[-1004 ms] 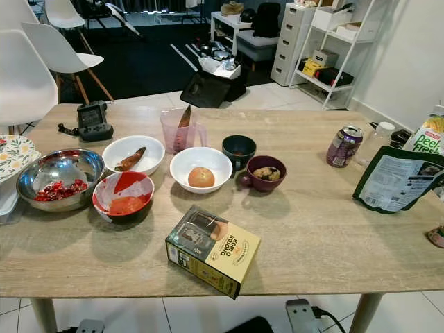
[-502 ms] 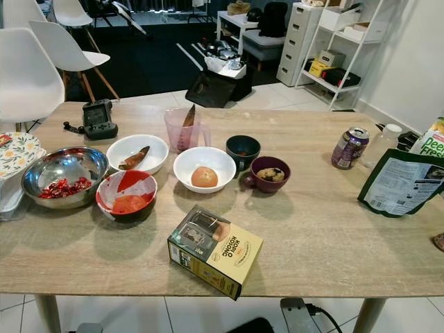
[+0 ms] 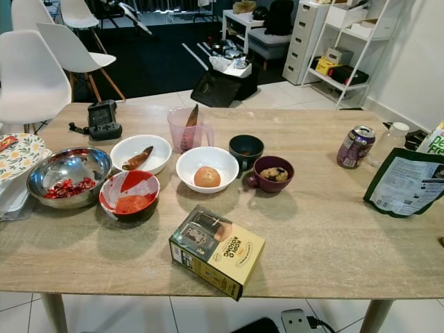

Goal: Restocking fridge

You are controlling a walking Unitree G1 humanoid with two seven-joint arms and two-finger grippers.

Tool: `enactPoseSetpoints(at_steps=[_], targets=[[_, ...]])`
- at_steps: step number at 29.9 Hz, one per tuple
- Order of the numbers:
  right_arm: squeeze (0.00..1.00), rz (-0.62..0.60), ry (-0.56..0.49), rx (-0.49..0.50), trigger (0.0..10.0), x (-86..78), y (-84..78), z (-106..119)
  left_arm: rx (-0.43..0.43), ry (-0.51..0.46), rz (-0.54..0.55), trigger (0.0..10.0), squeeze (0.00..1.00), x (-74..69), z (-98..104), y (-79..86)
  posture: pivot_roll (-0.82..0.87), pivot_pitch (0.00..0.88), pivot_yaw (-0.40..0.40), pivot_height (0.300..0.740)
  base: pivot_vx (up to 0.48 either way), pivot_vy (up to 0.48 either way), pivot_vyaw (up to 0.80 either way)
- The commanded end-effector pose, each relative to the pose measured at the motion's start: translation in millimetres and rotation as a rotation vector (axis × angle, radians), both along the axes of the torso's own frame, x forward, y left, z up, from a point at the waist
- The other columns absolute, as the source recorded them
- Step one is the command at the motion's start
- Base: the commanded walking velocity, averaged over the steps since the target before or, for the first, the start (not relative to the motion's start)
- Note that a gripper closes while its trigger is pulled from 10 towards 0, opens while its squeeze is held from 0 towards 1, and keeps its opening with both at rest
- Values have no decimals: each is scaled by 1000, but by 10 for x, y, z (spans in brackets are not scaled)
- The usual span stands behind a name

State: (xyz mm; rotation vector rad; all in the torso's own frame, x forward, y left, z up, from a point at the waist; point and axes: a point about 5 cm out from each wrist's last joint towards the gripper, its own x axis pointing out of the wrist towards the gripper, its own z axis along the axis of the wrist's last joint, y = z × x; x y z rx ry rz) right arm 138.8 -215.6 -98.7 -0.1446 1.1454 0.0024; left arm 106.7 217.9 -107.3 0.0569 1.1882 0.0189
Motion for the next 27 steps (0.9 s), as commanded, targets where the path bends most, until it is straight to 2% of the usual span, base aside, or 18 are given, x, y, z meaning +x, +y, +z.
enactPoseSetpoints(at_steps=[1, 27], targets=[[0, -16, 10, -7, 10000, -42, -32, -9, -13, 22, -8, 10000, 0, -54, -25, -52, -4, 0, -15, 740, -274, 0, 0], [0, -22, 9, -13, 10000, -46, -64, -3, -18, 29, -23, 10000, 0, -90, -40, -94, -5, 0, -21, 740, -280, 0, 0]])
